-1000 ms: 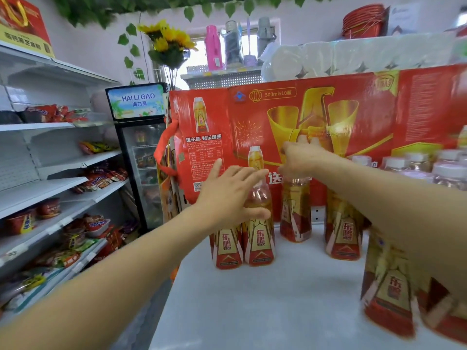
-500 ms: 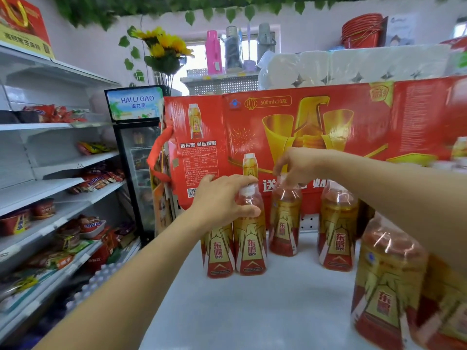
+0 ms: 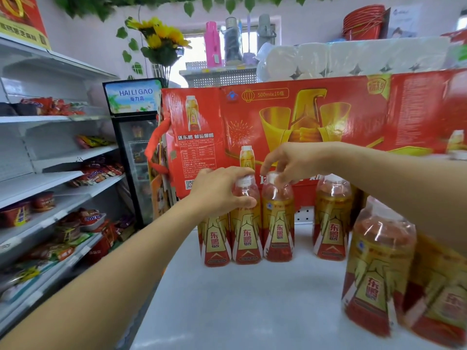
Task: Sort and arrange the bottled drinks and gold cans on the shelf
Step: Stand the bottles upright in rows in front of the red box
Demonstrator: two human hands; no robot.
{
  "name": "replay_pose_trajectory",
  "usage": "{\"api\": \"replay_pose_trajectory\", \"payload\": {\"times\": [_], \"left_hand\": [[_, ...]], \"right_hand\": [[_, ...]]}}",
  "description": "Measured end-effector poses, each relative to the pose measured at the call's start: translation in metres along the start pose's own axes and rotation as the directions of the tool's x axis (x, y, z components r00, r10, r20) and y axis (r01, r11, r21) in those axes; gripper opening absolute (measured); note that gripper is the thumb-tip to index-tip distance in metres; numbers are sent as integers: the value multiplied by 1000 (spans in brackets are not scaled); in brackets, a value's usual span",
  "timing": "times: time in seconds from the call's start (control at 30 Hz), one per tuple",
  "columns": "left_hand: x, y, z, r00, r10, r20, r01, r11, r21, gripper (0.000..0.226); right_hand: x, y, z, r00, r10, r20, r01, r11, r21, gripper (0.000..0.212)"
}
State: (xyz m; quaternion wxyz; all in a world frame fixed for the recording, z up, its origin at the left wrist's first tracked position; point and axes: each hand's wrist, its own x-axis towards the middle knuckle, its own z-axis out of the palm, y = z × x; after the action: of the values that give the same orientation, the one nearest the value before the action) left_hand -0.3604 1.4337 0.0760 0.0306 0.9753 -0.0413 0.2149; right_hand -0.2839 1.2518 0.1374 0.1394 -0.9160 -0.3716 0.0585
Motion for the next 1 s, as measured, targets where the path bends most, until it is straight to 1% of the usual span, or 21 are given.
{"api": "replay_pose_trajectory", "payload": {"times": [0.1, 0.2, 0.27, 0.33, 0.4, 0.47, 0.57, 0.67, 0.8, 0.9, 1.0], "left_hand": [[0, 0, -2, 999, -17, 43, 19, 999, -44, 74], [-6, 2, -4, 998, -51, 26, 53, 993, -101, 77], [-13, 5, 0, 1000, -26, -3, 26, 999, -31, 81], [-19, 7, 6, 1000, 28, -9, -28, 997, 76, 83], [-19, 9, 10, 999, 49, -15, -46, 991, 126, 84], [-12, 13, 10, 999, 42, -8, -41, 991, 126, 86], [4, 26, 11, 998, 53, 32, -55, 994, 93, 91], [16, 37, 13, 994, 96, 45, -99, 991, 84, 93], [23, 40, 15, 994, 110, 28, -112, 990, 86, 84], [23, 41, 16, 995, 102, 9, -102, 992, 71, 80], [21, 44, 16, 996, 88, 12, -89, 994, 63, 78]], "right_hand": [[-5, 2, -2, 1000, 6, 6, -6, 1000, -13, 52], [-13, 13, -11, 998, 48, -35, -52, 987, -149, 67], [-21, 25, -18, 992, 125, -22, -126, 949, -288, 69], [-30, 36, -23, 970, 242, 27, -217, 908, -359, 72], [-35, 46, -24, 946, 318, 57, -285, 904, -318, 73], [-36, 54, -23, 940, 340, 40, -323, 920, -222, 73], [-34, 59, -20, 957, 288, 19, -283, 950, -134, 67], [-32, 61, -20, 972, 231, 43, -228, 972, -55, 59], [-32, 55, -16, 983, 171, 72, -174, 984, 33, 55], [-31, 50, -14, 987, 150, 58, -151, 988, 24, 50], [-32, 47, -11, 988, 146, 45, -146, 989, 16, 52]]}}
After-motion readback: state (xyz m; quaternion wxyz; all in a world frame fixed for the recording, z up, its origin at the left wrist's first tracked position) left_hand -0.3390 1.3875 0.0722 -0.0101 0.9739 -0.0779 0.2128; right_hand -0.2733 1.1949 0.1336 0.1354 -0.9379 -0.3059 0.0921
